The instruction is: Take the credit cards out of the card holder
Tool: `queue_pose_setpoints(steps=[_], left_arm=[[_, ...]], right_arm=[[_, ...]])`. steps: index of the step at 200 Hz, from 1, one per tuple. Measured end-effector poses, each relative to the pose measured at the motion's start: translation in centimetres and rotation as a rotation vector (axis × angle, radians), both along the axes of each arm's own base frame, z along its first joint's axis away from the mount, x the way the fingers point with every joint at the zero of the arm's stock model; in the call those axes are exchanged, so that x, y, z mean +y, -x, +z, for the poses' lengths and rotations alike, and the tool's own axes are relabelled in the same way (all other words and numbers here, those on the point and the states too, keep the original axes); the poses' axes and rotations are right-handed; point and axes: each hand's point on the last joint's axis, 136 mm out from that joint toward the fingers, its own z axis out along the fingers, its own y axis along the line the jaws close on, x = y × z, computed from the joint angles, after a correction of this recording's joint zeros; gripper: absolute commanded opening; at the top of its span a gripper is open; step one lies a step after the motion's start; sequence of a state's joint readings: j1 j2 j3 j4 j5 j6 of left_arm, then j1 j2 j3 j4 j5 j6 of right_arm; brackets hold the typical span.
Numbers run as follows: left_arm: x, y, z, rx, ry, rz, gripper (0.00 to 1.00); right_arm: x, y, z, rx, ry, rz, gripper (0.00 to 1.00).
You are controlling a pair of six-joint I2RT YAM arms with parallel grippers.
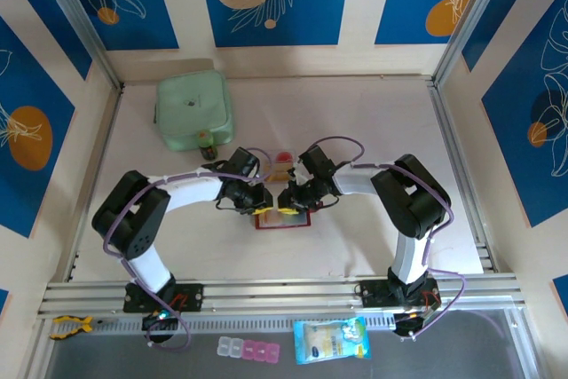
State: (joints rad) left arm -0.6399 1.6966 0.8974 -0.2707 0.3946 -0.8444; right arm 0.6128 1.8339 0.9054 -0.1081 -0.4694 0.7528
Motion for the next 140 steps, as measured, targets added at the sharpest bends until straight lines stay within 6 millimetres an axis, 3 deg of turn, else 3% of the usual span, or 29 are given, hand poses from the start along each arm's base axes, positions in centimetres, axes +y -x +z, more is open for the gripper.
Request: queue_pose_setpoints(steps=[54,82,140], left_arm=[[-0.2,0.2,0.0,0.010,0.005,0.004,0.15],[-0.3,0.2,0.0,0.010,0.006,0.004,0.16],[-1.5,-1.1,1.9,-0.022,0.047,-0.003,0.22]], right_arm=[[0.1,0.0,0.1,0.000,-0.009,-0.001,0.21],[0.1,0.0,0.5,-0.006,-0.012,-0.006,0.24],[-0.9,-0.5,4.1,-0.094,-0.008,-0.038,0.26]])
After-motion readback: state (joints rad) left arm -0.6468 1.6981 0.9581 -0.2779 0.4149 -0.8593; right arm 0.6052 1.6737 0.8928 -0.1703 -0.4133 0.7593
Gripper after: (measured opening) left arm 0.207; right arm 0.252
